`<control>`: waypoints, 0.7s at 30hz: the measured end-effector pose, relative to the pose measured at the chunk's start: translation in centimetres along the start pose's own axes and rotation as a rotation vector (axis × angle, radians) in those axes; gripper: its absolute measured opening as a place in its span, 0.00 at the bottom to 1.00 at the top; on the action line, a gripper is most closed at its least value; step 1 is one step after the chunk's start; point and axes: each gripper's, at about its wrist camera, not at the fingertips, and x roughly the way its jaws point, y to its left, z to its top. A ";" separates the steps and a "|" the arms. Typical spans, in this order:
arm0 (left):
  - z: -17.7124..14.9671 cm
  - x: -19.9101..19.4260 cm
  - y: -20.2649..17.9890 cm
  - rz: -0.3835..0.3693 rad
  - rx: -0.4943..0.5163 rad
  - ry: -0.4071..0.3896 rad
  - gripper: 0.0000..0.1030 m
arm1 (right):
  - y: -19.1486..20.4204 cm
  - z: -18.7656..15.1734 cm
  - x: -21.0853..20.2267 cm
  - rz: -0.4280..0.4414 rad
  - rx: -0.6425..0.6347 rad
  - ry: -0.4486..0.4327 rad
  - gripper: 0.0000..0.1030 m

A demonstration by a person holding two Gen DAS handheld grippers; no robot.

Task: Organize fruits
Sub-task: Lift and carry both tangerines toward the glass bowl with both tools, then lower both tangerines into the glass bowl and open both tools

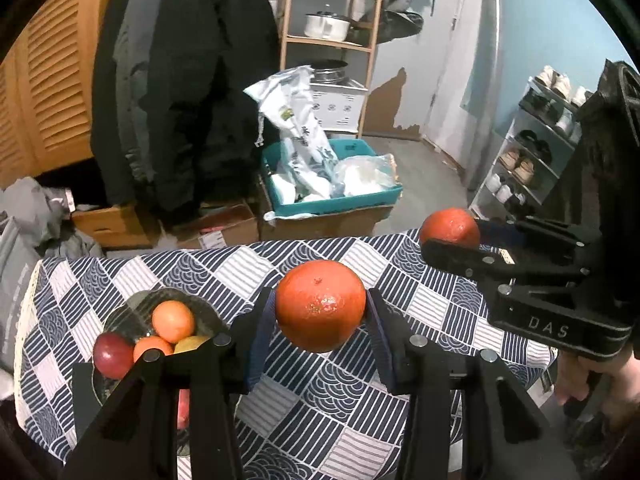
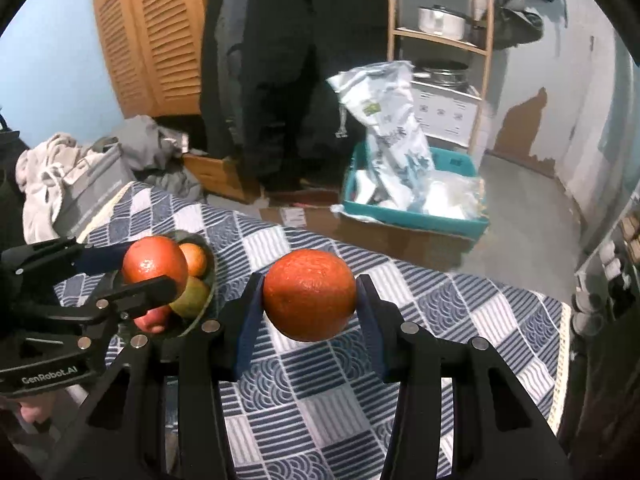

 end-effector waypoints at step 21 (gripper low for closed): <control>-1.9 -1.7 9.6 0.130 -0.151 0.015 0.44 | 8.4 2.1 5.6 0.130 -0.108 0.087 0.44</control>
